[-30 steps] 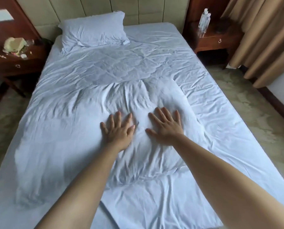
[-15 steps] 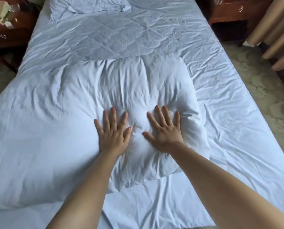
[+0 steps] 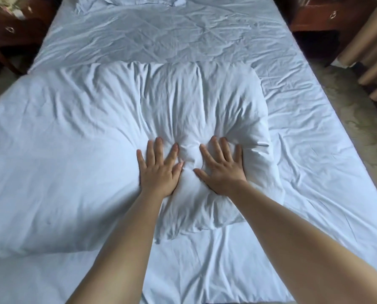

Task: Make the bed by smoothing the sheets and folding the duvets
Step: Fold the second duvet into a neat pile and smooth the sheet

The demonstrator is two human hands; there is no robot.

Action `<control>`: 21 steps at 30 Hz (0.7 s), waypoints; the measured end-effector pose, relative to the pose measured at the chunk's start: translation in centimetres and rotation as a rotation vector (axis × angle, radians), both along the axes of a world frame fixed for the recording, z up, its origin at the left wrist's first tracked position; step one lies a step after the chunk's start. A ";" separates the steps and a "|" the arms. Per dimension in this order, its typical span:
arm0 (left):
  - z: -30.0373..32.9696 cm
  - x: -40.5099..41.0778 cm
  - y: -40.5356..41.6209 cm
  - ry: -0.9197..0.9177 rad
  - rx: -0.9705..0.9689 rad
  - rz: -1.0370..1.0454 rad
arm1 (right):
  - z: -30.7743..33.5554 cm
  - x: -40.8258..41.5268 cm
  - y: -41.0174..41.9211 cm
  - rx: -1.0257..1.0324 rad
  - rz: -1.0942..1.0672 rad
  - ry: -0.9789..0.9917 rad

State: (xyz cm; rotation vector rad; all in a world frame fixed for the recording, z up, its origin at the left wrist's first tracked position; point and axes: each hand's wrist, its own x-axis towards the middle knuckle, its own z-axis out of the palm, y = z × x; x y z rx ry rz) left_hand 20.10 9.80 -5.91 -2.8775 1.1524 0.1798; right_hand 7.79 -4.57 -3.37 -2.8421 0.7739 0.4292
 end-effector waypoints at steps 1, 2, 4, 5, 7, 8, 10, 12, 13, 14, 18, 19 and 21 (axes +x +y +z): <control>0.6 -0.9 0.4 0.056 0.017 0.015 | 0.3 -0.8 0.6 0.005 -0.007 -0.005; 1.2 -1.9 1.0 0.113 0.039 0.019 | 0.6 -1.7 1.4 0.012 -0.014 -0.004; 2.5 -3.5 2.0 0.208 0.091 0.004 | 1.3 -3.5 2.5 0.012 -0.040 -0.001; 3.1 -4.2 2.6 0.244 0.121 -0.004 | 1.6 -4.5 3.0 0.013 -0.060 0.008; 4.5 -5.0 3.5 0.299 0.167 -0.013 | 2.2 -6.1 3.4 0.033 -0.132 0.023; 5.2 -5.2 3.8 0.318 0.182 -0.017 | 2.5 -6.7 3.4 0.055 -0.175 0.030; 6.1 -5.4 4.0 0.342 0.199 -0.022 | 3.1 -7.7 3.6 0.118 -0.248 0.053; 6.8 -5.7 3.9 0.349 0.189 -0.011 | 3.8 -8.3 3.9 0.188 -0.315 0.061; 6.9 -5.9 3.7 0.349 0.173 0.002 | 4.1 -8.4 3.9 0.207 -0.345 0.042; 7.2 -6.1 3.4 0.348 0.152 0.014 | 4.4 -8.4 3.7 0.210 -0.367 0.006; 7.8 -6.0 0.7 0.317 0.036 0.003 | 4.9 -7.3 2.2 0.045 -0.288 -0.130; 7.8 -5.8 -0.1 0.298 0.002 -0.010 | 4.9 -6.8 1.6 0.002 -0.234 -0.143; 7.4 -5.5 -1.4 0.251 -0.038 -0.027 | 4.8 -5.8 0.2 -0.044 -0.157 -0.149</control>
